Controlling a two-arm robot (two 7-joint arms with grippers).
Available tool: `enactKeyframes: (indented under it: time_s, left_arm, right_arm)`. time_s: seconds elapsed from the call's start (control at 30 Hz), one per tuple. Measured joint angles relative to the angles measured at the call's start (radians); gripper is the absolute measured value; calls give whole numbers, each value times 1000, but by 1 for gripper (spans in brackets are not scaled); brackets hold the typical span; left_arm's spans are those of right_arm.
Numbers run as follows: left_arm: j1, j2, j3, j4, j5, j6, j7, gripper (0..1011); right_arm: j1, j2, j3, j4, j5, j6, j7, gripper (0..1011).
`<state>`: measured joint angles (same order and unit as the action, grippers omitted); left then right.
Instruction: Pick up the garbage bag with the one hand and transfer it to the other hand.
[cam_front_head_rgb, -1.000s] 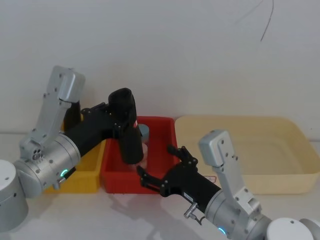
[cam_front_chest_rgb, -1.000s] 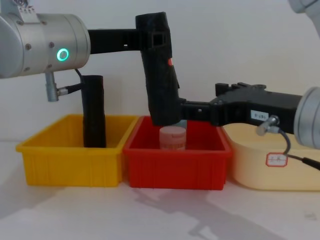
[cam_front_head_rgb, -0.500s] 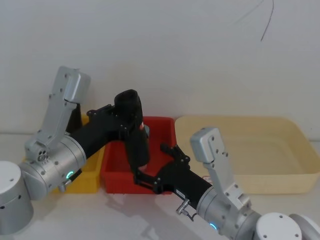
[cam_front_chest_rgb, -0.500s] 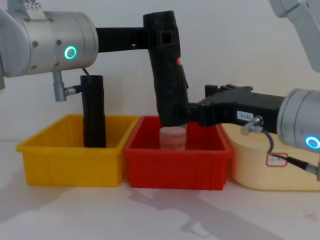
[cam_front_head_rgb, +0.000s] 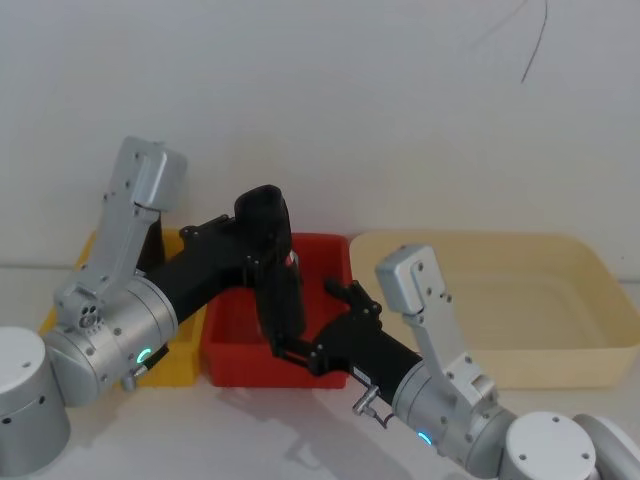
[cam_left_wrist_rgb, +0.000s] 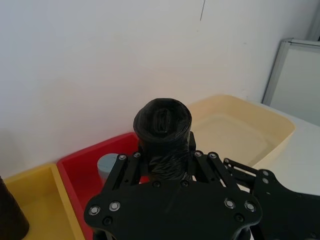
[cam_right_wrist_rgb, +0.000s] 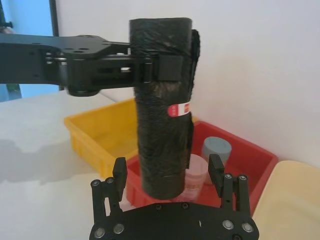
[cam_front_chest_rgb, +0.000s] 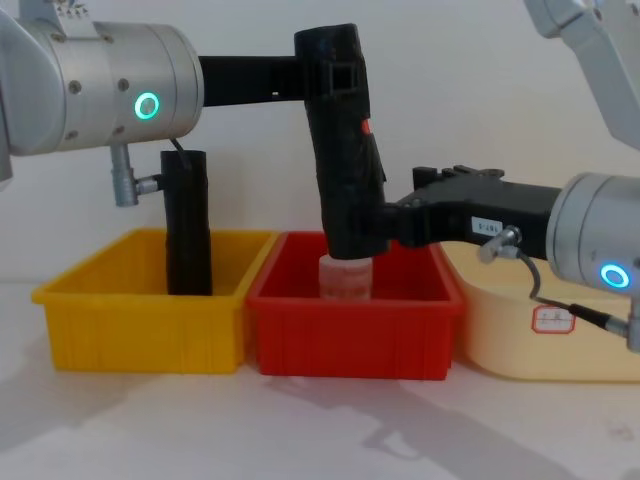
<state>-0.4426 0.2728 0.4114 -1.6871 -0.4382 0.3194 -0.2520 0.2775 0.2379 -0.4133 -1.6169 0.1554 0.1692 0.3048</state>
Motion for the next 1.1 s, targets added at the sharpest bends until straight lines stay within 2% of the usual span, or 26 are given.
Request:
enactKeyframes:
  time_s: [0.63,1.1]
  left_arm:
    - [12,10,18,-28,-14,20,5,379]
    - [6,-5,33,-33,-2,24,9,379]
  right_arm:
    - [14,5,17,8,-26,16,-6,1000]
    - [31,-5,-2,56,-25,-2,18,999]
